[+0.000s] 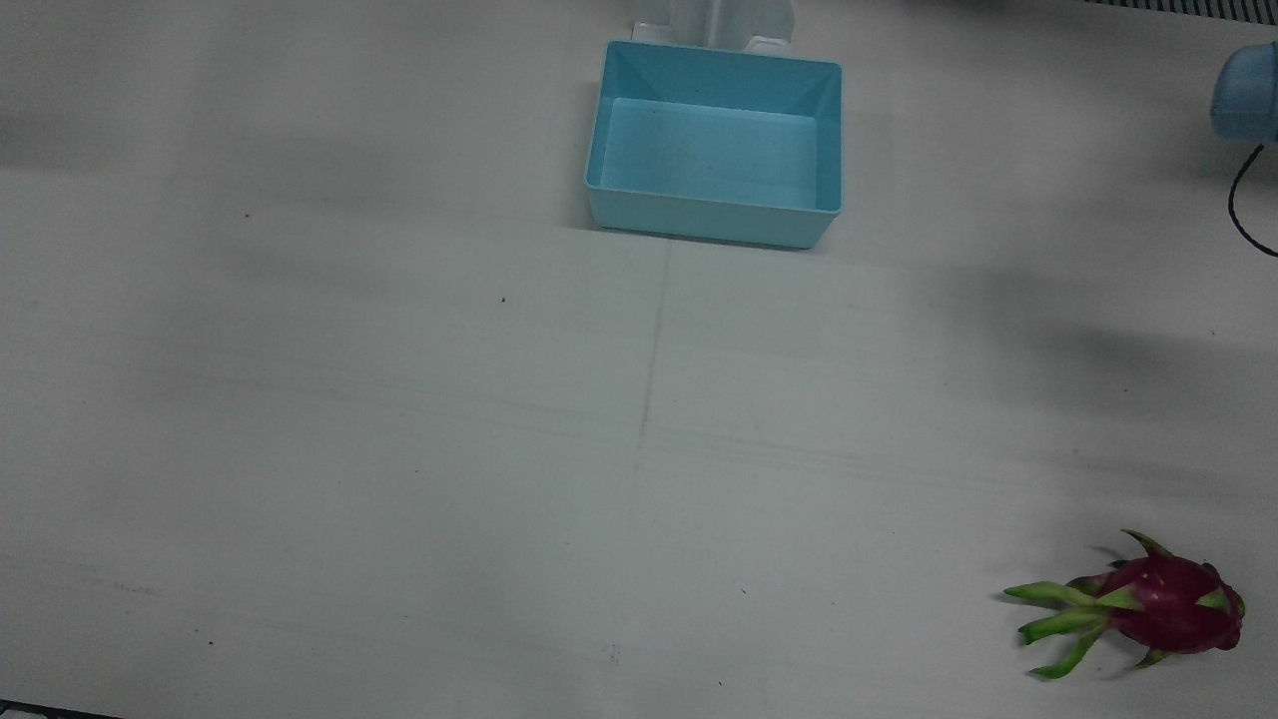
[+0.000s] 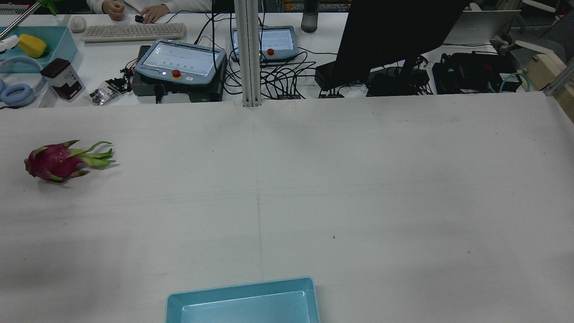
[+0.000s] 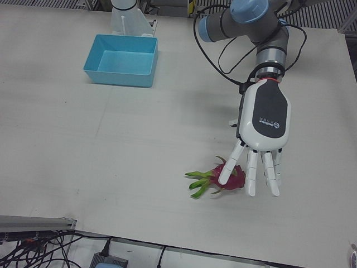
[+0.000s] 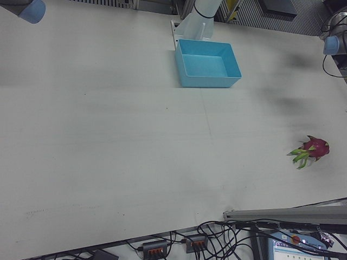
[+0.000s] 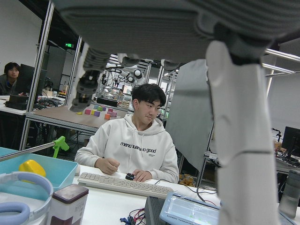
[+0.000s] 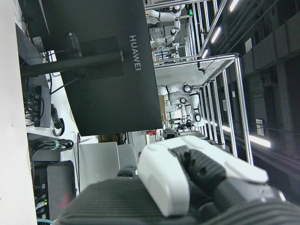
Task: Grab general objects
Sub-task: 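Move the left hand down toward the pink dragon fruit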
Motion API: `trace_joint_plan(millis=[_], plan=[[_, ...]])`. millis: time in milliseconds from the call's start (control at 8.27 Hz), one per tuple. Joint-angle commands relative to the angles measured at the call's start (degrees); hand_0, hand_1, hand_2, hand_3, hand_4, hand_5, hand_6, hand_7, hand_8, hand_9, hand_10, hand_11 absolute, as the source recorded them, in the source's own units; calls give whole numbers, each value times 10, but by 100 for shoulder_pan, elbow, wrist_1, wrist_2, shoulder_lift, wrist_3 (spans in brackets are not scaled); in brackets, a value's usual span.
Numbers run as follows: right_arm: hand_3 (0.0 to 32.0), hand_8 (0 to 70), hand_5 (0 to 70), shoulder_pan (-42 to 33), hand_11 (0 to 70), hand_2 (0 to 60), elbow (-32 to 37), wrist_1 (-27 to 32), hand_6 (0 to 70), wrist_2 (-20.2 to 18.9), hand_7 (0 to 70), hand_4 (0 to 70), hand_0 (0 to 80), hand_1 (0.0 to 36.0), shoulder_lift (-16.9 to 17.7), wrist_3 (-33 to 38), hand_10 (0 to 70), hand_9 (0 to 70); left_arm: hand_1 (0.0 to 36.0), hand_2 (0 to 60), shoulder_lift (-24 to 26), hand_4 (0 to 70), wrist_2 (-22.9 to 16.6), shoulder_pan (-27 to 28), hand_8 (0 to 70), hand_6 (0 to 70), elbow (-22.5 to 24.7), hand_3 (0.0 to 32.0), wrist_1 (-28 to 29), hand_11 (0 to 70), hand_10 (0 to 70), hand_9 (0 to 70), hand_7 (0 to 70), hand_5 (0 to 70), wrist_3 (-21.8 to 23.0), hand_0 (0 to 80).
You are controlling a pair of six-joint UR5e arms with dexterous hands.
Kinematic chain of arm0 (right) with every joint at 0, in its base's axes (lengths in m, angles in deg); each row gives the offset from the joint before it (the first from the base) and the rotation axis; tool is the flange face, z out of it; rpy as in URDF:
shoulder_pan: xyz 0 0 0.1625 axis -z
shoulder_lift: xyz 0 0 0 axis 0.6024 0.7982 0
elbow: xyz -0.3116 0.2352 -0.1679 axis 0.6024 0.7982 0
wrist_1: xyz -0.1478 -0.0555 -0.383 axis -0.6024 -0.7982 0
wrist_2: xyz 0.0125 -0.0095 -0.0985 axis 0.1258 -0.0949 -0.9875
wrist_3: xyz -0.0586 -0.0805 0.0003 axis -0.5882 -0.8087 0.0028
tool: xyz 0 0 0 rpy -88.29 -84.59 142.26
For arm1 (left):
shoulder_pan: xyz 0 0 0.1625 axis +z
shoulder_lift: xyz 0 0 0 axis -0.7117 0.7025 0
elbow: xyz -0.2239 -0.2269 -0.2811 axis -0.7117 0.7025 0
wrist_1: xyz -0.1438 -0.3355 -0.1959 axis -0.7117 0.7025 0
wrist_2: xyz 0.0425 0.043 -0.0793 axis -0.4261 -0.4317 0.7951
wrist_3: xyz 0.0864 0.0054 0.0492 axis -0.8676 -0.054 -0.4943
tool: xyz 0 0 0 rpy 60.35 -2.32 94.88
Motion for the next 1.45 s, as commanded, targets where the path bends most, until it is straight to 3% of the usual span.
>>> trace_joint_plan(millis=[0,242,484,726,968,1331], plan=[[0,0,0,9,0,0,6,6,0,0,0,0,0,0,9,0,0,0,107,0,470,11,-3,211,0,0,-23,320,-705,0,0,0,0,0,-358,505],[0,0,0,9,0,0,15,6,0,0,0,0,0,0,0,0,0,0,118,0,496,2,206,615,0,0,-346,320,-750,0,0,0,0,0,-553,497],[0,0,0,9,0,0,15,6,0,0,0,0,0,0,0,9,0,0,136,0,479,0,811,1176,0,0,-891,320,-452,0,0,0,0,0,-544,516],[0,0,0,9,0,0,15,15,0,0,0,0,0,0,0,0,0,0,151,0,479,0,1619,1687,0,0,-1043,320,-477,0,0,0,0,0,-536,539],[0,0,0,9,0,0,15,6,0,0,0,0,0,0,0,0,0,0,154,0,540,0,1667,1926,0,0,-1306,320,-495,0,0,0,0,0,-518,524],[0,0,0,9,0,0,24,15,0,0,0,0,0,0,0,0,0,0,157,0,566,0,1676,1935,0,0,-1973,320,23,0,0,0,0,0,-518,520]])
